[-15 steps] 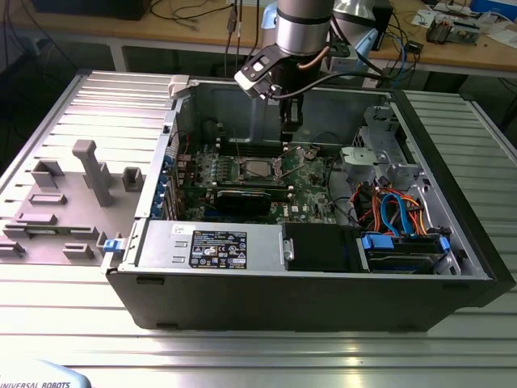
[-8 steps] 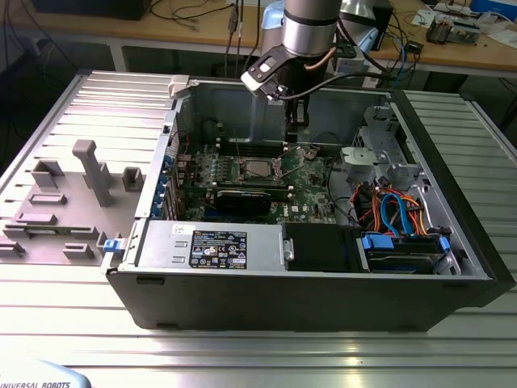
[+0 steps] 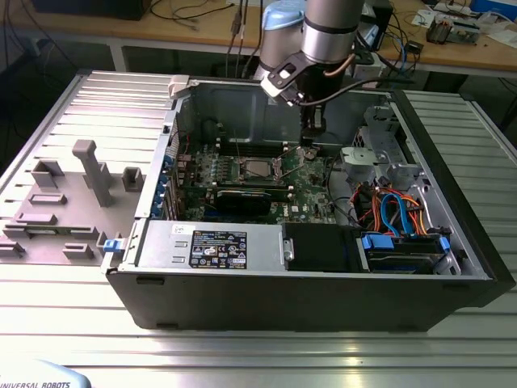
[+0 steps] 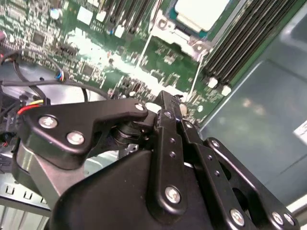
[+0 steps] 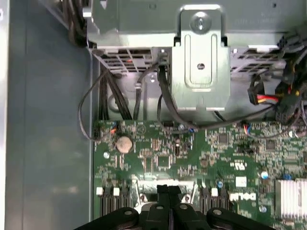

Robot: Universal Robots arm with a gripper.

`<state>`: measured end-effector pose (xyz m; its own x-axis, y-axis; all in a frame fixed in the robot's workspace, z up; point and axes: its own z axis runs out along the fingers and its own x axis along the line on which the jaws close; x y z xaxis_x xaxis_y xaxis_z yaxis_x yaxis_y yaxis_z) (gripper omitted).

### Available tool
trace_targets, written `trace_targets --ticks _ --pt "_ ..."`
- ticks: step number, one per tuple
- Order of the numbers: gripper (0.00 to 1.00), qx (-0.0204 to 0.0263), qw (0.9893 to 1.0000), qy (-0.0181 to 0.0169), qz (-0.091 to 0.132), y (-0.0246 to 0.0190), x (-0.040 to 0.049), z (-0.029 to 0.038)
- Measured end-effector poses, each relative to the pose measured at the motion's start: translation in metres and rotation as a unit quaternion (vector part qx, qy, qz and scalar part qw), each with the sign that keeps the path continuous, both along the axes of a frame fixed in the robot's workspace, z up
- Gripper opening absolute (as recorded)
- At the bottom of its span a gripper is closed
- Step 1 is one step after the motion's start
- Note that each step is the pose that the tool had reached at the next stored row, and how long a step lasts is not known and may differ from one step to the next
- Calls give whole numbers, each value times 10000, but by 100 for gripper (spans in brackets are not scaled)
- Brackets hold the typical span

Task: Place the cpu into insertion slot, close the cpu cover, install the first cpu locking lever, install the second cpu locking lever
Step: 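Close the cpu cover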

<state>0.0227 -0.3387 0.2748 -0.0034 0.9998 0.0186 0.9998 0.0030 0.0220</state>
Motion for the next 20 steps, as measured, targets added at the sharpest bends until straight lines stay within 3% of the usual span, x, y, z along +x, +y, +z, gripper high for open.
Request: trace_targets --ticks 5,8,11,14,20 --pt "11 0 10000 0 1 0 164 -93" --pt "11 0 10000 0 0 0 208 -157" --pt "11 0 10000 0 0 0 211 -257" --pt "11 1 10000 0 1 0 208 -317" --pt "11 5 10000 0 10 -1 104 -333"
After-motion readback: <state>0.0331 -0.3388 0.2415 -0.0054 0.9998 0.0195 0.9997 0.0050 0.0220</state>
